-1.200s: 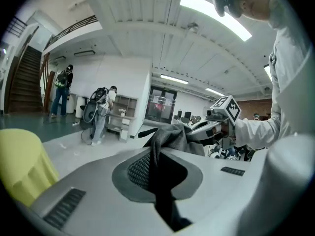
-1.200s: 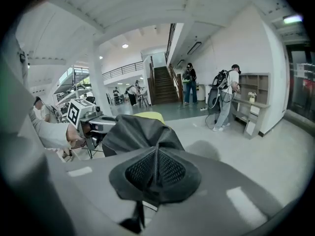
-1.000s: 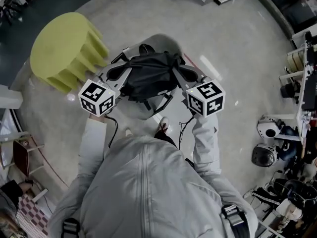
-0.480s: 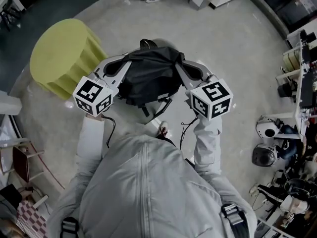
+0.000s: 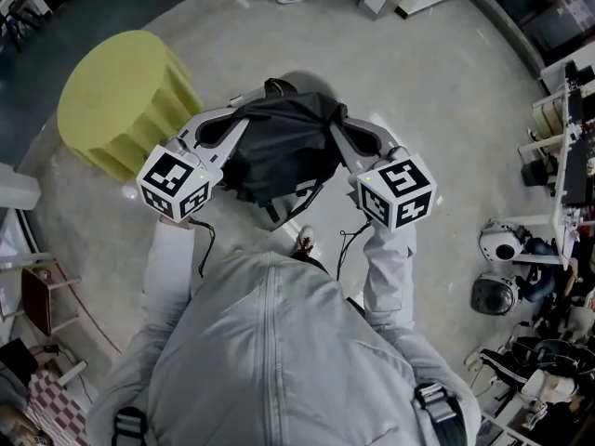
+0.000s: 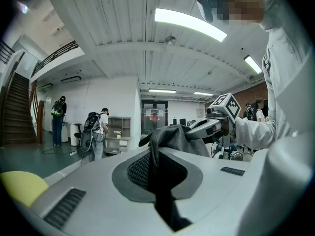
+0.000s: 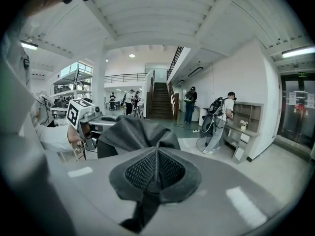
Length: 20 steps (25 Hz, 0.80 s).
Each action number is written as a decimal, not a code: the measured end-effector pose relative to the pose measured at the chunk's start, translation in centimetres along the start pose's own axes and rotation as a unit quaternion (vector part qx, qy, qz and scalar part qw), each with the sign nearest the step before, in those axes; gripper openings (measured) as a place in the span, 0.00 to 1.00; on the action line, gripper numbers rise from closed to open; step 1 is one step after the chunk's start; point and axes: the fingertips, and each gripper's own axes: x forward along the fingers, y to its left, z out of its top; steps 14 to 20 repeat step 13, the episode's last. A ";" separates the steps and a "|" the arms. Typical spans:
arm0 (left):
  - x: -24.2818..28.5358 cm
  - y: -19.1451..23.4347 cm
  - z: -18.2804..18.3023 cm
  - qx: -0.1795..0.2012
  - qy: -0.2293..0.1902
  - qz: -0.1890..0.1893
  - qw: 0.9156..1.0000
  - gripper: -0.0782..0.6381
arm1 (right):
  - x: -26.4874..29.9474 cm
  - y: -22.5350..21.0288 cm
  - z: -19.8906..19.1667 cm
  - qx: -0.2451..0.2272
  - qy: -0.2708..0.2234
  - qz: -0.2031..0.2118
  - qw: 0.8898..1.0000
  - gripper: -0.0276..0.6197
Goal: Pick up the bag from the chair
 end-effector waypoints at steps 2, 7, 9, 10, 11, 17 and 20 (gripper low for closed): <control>-0.2 -0.3 0.0 0.000 -0.001 0.000 1.000 0.12 | -0.2 0.2 -0.2 -0.003 -0.001 0.002 1.000 0.06; -0.1 0.0 0.2 0.000 0.002 0.005 1.000 0.12 | 0.1 0.0 0.1 -0.004 0.001 0.004 1.000 0.06; 0.2 0.4 0.0 -0.001 0.005 0.006 1.000 0.12 | 0.6 -0.4 0.1 -0.001 0.003 0.006 1.000 0.06; 0.5 0.8 0.0 -0.003 0.007 0.006 1.000 0.12 | 1.0 -0.7 0.1 0.001 0.004 0.007 1.000 0.06; 0.7 1.2 -0.1 -0.004 0.009 0.006 1.000 0.12 | 1.4 -0.9 0.2 0.003 0.005 0.008 1.000 0.06; 1.3 2.1 -0.1 -0.007 0.012 0.004 1.000 0.12 | 2.2 -1.5 0.5 0.007 0.008 0.010 1.000 0.06; 1.3 2.1 -0.1 -0.007 0.012 0.004 1.000 0.12 | 2.2 -1.5 0.5 0.007 0.008 0.010 1.000 0.06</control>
